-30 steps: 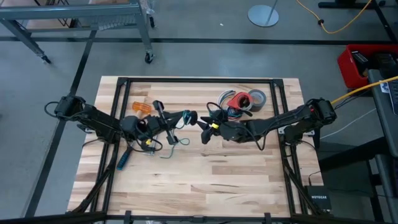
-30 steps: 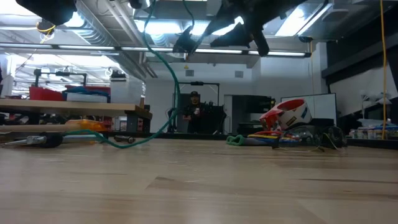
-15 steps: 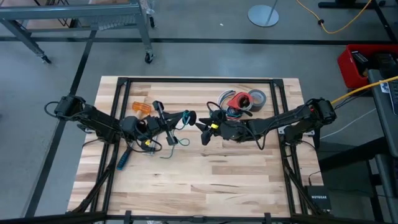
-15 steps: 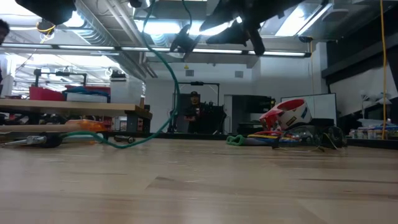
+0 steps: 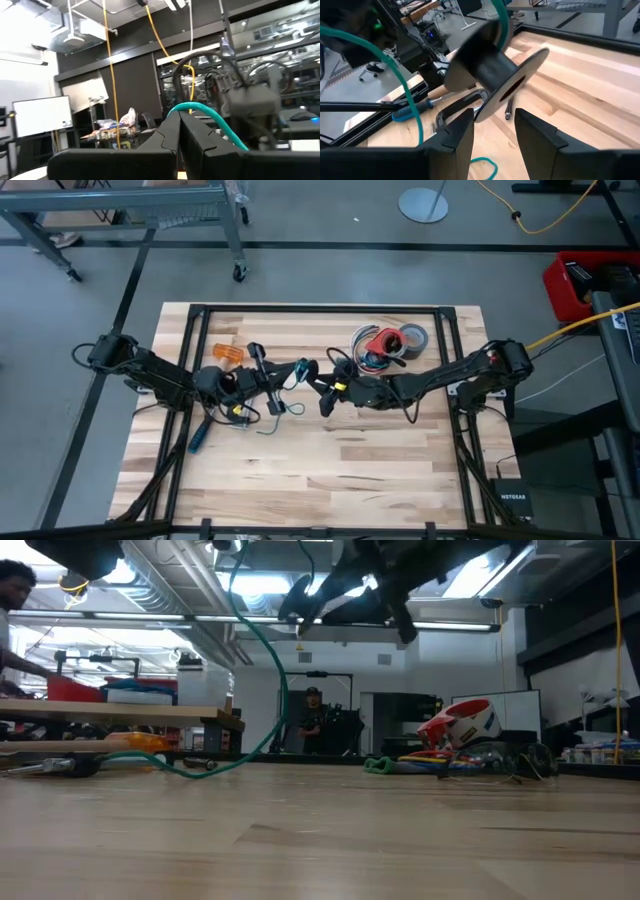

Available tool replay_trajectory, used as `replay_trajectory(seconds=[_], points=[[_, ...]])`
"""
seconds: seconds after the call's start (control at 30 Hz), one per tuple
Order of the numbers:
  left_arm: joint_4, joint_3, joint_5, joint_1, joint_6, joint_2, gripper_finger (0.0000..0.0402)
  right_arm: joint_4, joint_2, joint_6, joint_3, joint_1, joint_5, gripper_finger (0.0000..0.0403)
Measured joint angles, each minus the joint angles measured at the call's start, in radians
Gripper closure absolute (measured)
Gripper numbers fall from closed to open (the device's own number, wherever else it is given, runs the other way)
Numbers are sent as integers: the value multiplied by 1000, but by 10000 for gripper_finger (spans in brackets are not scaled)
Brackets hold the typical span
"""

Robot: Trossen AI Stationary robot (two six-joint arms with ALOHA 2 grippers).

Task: Coil cords
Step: Uncoil the green wire from the spool, then coil the green wire to the spool

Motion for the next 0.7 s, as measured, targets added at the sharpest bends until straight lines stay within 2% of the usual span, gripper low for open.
replay_trajectory(seconds=[0.13,0.23,0.53,0.6,0.7], points=[[-1,0,4,-12,3,0,402,31,26,-1,0,-22,-42,259],[-1,0,4,-24,13,0,402,34,27,-3,0,-37,-71,274],[-1,0,-1,-39,34,0,402,75,27,-108,0,-44,-131,393],[-1,0,-1,-39,34,0,402,77,27,-109,0,-44,-130,391],[-1,0,-1,-39,34,0,402,75,27,-109,0,-44,-130,366]])
